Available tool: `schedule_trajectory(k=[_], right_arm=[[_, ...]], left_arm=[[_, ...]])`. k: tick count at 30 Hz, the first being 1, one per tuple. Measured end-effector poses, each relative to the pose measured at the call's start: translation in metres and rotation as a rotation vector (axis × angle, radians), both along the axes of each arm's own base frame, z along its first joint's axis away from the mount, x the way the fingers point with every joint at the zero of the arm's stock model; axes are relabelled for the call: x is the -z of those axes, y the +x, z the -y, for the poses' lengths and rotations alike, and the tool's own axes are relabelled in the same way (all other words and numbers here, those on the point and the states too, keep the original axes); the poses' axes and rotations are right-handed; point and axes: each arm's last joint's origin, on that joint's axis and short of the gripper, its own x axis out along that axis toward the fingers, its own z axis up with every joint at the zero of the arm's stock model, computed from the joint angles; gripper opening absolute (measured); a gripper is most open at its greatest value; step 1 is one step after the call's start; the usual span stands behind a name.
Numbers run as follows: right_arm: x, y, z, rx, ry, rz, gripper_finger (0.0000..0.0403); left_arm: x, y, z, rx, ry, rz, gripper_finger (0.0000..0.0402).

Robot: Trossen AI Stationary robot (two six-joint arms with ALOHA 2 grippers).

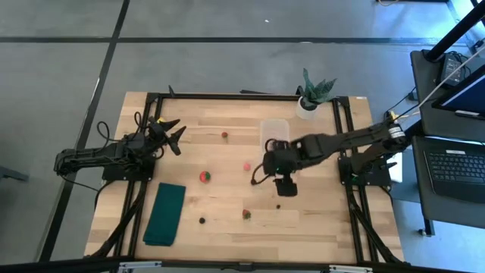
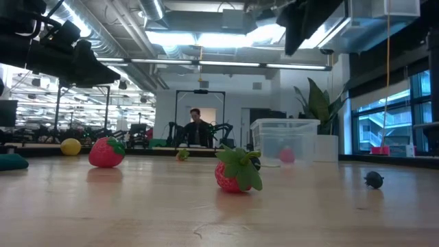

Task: Pick and placing Produce into tupperware
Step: Put the blueberry into the transparent container

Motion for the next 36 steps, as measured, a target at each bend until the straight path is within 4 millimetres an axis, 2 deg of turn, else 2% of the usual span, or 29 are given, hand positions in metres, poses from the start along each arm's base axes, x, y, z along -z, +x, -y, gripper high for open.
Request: schedule_trajectory(k=[8,14,17,29,36], right_arm=[[0.044,0.015,-0.039,-0.028,-0.019,-0.144,0.0261],[0.069,0.011,-0.080,-0.171,-0.047,-0.203,0.0230],[0.076,0.009,-0.092,-0.191,-0.061,-0.218,0.0222],[0.099,0.014,-0.102,-0.184,-0.100,-0.247,0.0218],[0.136,-0.005,-0.099,-0.172,-0.091,-0.316,0.0218]], left_arm=[[0.000,0.000,0.000,0.000,-0.003,0.003,0.0179],[0.000,0.000,0.000,0.007,-0.005,0.004,0.0179],[0.000,0.000,0.000,0.017,-0.006,0.004,0.0179],[0.000,0.000,0.000,0.023,0.053,-0.054,0.0179],[0.000,0.000,0.000,0.023,0.050,-0.051,0.0179]])
